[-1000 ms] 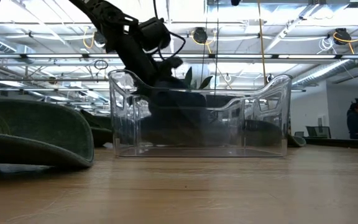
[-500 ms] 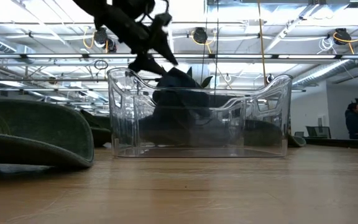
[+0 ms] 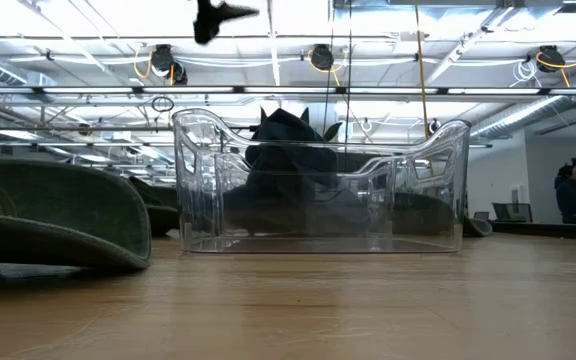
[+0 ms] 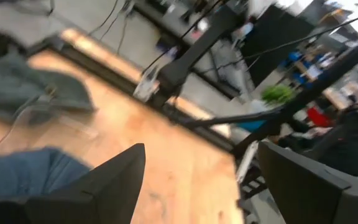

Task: Pick & Place hat
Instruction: Put the top right black cap into the bottom transparent bin

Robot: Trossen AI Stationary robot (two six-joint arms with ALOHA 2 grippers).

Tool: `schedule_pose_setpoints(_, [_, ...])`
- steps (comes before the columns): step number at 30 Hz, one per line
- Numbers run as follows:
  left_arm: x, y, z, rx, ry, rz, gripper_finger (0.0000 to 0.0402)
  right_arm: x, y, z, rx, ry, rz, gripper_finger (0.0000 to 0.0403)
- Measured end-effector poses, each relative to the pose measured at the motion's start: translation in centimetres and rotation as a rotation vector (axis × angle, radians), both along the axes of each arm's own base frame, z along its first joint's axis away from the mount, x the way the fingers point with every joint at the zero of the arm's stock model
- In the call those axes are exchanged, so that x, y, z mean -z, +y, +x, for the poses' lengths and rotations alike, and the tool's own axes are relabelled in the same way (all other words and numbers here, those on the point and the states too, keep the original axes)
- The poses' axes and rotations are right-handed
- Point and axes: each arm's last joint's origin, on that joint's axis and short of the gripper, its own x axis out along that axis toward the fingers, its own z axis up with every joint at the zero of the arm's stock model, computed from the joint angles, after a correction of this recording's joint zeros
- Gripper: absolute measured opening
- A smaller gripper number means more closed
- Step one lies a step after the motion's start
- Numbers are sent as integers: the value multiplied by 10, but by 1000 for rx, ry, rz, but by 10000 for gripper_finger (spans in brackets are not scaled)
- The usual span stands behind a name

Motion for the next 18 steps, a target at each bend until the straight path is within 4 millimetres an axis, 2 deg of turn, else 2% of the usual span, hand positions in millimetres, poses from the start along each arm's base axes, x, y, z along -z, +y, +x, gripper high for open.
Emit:
schedule_pose_setpoints(7, [-33,-16,-32,22,-162,15,310,1,17,-10,97,55,-23,246])
schedule_pose_setpoints(12, [-47,-26,-50,45,-235,39,298,6,36,-22,237,151,-62,258])
schedule_pose_setpoints(18, [-56,-33,-61,71,-307,99,296,18,51,-33,475,327,-141,256])
